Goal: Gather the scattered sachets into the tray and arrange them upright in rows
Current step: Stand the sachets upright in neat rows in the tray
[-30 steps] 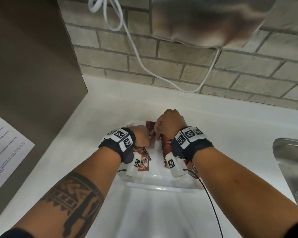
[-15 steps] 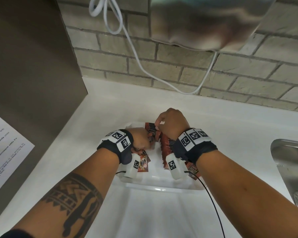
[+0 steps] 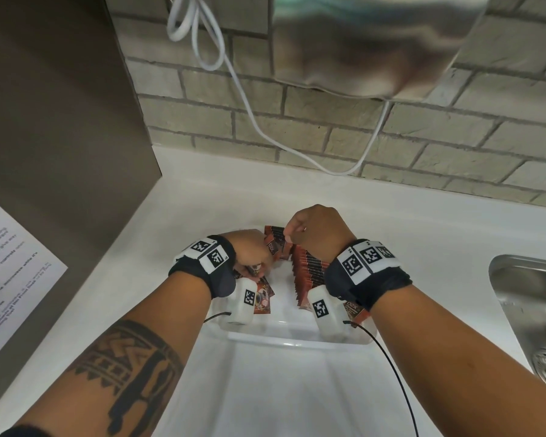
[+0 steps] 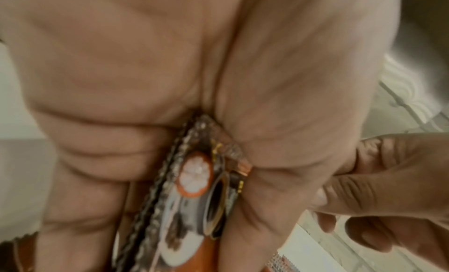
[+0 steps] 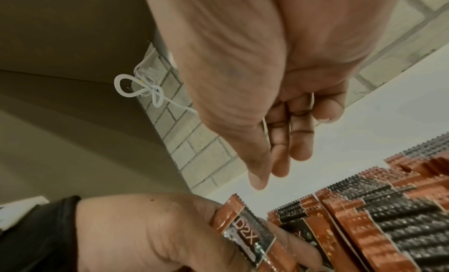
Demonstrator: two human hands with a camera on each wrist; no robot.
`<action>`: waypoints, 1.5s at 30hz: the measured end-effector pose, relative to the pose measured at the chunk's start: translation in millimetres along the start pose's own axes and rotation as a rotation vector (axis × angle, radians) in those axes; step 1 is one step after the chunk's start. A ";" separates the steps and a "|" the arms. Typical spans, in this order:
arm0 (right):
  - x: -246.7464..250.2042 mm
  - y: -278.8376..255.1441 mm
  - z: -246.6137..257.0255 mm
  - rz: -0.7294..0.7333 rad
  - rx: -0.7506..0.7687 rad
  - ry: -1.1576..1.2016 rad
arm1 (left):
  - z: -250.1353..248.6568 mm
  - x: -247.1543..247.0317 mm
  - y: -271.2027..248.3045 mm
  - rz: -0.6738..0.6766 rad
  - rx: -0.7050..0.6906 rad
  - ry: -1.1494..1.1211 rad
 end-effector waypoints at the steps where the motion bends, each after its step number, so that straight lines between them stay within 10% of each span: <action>1: 0.0 0.1 0.4 0.003 -0.001 -0.008 | -0.3 -0.7 0.4 0.001 -0.002 -0.012; 25: 1.8 -5.3 -11.2 0.014 -0.062 -0.035 | -1.5 0.2 -0.7 -0.085 -0.064 -0.076; 40: 29.6 0.4 -0.2 -0.045 -0.009 0.340 | -26.8 12.0 -33.5 0.003 -0.476 -0.541; 45: 37.2 1.4 8.0 -0.126 0.039 0.228 | -19.1 25.8 -30.2 -0.143 -0.366 -0.371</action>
Point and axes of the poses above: each hand's wrist, its own y-axis towards the middle knuckle, its own x-axis out of the back of the hand, z = x × y, the point moved 7 cm from there along y, towards the middle knuckle, and after that the axes turned 1 degree about -z, right-handed, at the moved point
